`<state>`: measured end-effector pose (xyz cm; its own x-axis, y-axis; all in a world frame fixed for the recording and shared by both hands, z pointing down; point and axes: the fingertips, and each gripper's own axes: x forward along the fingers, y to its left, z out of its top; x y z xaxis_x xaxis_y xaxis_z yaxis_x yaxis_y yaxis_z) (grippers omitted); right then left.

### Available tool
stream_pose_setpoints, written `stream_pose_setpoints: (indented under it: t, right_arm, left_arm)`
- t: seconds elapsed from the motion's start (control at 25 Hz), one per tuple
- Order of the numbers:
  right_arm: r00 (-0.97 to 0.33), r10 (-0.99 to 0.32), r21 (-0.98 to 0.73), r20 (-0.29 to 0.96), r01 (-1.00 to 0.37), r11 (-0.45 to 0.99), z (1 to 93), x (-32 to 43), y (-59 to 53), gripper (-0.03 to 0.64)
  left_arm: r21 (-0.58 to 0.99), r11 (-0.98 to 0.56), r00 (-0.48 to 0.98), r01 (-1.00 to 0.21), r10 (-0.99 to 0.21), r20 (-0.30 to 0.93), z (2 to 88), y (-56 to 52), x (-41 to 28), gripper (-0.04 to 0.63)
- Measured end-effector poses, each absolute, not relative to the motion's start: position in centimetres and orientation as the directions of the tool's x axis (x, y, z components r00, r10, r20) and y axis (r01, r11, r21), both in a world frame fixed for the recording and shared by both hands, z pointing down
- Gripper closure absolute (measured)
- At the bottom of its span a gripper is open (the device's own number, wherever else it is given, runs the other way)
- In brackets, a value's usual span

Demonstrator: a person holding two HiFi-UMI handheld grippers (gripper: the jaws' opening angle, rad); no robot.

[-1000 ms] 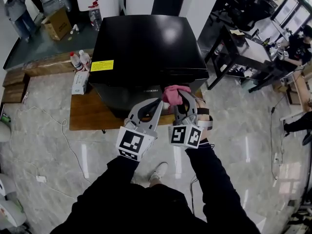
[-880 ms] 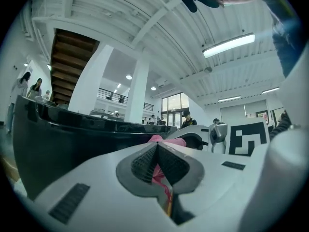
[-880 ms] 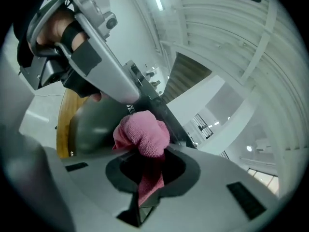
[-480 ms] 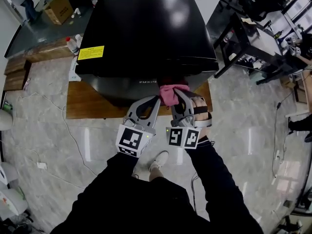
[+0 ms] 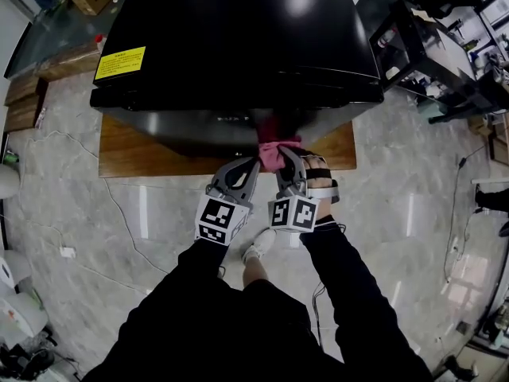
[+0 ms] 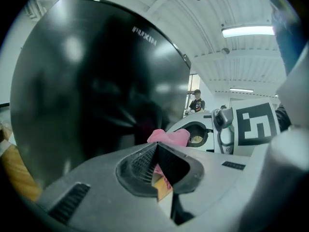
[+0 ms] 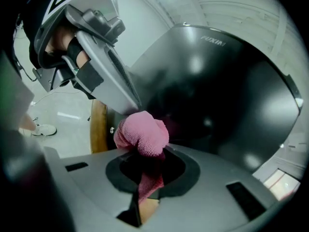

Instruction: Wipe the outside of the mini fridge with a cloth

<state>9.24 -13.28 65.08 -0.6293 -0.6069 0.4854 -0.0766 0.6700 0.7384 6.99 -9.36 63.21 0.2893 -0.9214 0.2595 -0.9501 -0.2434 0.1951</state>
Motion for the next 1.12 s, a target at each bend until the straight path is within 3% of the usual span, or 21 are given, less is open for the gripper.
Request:
stream_pose_setpoints:
  t: [0.44, 0.8, 0.96, 1.12]
  right_arm:
    - [-0.560, -0.510, 0.636, 0.653, 0.040, 0.771, 77.2, 9.8, -13.6, 0.571]
    - [-0.470, -0.419, 0.519, 0.777, 0.102, 0.849, 83.8, 10.6, -13.9, 0.571]
    - [-0.470, -0.377, 0.460, 0.798, 0.071, 0.885, 84.6, 10.4, -14.0, 0.569]
    - [-0.559, -0.376, 0.428, 0.739, -0.042, 0.903, 81.0, 11.7, -13.7, 0.569]
  left_arm:
    - [0.254, -0.186, 0.286, -0.949, -0.846, 0.449, 74.8, -10.5, 7.0, 0.589]
    - [0.268, -0.164, 0.287, -0.949, -0.803, 0.522, 77.5, -9.9, 8.1, 0.591]
    - [0.253, -0.165, 0.278, -0.953, -0.805, 0.524, 76.5, -9.9, 8.2, 0.591]
    - [0.249, -0.158, 0.264, -0.956, -0.834, 0.485, 73.2, -9.8, 8.8, 0.591]
